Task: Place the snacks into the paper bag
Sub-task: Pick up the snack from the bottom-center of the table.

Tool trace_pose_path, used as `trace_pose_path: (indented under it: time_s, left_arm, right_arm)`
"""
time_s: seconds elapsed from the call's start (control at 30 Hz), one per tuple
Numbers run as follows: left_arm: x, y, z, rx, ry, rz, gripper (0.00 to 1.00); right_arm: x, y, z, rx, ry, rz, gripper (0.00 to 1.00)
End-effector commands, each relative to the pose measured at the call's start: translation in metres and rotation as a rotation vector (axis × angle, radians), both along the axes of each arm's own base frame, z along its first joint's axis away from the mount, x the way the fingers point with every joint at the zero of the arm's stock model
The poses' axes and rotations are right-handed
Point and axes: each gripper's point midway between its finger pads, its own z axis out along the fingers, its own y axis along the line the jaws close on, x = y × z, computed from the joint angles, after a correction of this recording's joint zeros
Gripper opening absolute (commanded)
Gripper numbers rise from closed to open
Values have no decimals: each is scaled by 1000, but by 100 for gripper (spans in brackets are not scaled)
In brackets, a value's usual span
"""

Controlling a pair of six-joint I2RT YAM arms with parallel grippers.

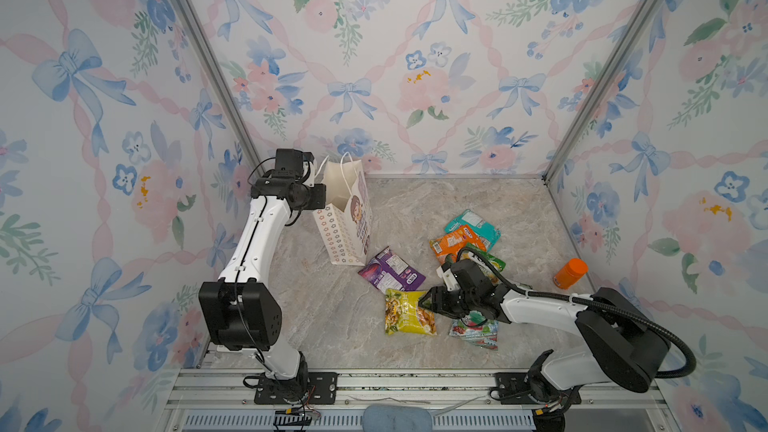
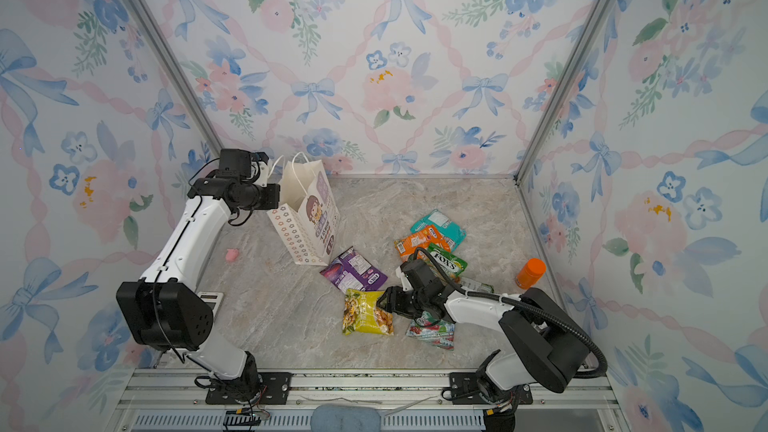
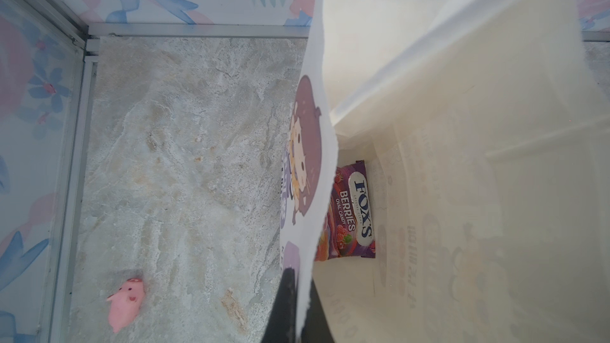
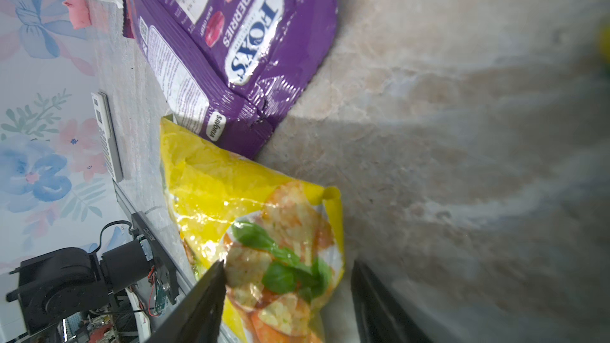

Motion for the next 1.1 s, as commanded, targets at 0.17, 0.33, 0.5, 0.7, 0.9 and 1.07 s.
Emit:
trace_pose_path:
  time_s: [0.17,0.33,0.5,0.7,0.9,1.07]
  left_arm:
    - [-6,-3,-24,6,75,-7,0]
    - [-6,-4,-24,6,76,-9,0]
    - [-6,-5,-24,4,74,-12,0]
    - [-7,-5,-23,0,74,-12,0]
    - [-8,-7,-18,-10,64,-18,0]
    - [-9,-9,-11,-23,46,-25,0]
  right_arm:
    - [7,9,0,36,-6,1,23]
    - [13,10,23,33,-66,24,0]
    - [22,11,66,24,-169,55,0]
    - [39,19,132,71,-296,62,0]
    - [72,27,203,85,-479,27,0]
    - [108,26,255,34,-659,-36,0]
